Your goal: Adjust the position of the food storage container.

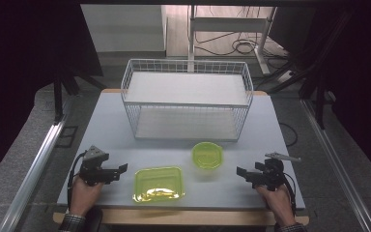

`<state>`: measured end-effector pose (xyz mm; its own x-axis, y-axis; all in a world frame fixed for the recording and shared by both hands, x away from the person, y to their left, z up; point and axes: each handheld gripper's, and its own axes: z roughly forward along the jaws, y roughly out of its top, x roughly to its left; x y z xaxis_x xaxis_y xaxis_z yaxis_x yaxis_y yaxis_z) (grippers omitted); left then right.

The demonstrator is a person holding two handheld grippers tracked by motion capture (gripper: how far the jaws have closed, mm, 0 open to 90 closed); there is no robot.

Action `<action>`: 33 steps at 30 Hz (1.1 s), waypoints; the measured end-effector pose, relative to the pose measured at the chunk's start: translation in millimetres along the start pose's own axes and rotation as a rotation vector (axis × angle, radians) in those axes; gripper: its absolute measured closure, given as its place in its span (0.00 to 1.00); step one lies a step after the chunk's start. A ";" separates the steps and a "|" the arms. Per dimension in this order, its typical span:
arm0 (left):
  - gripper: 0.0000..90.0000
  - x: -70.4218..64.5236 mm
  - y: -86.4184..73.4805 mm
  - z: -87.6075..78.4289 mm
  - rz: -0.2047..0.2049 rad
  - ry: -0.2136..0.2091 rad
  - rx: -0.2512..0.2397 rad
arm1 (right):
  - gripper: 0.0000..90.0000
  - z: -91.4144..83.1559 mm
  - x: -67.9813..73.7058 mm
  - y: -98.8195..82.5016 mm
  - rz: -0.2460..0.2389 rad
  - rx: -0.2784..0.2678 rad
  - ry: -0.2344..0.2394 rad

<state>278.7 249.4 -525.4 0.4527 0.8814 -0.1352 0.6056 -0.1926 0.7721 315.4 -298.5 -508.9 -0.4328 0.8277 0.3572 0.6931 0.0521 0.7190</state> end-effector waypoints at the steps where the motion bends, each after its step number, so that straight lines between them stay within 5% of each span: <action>1: 0.09 -1.3 -0.1 0.0 0.014 0.005 0.000 | 0.02 0.3 0.1 0.4 0.007 -0.005 0.002; 15: 0.08 -0.9 -1.0 -1.2 0.006 -0.020 -0.012 | 0.06 7.0 12.1 1.2 -0.126 0.042 -0.027; 29: 0.05 -2.2 -2.1 -2.4 0.045 -0.026 -0.067 | 0.30 3.4 26.4 11.5 -0.251 0.034 -0.051; 33: 0.05 -2.9 -2.4 -0.7 0.057 -0.022 -0.059 | 0.34 3.0 29.3 15.5 -0.252 0.033 -0.048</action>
<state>275.5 247.6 -526.4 0.5003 0.8597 -0.1034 0.5392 -0.2159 0.8141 315.2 -271.8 -489.1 -0.5673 0.8115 0.1399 0.5851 0.2777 0.7619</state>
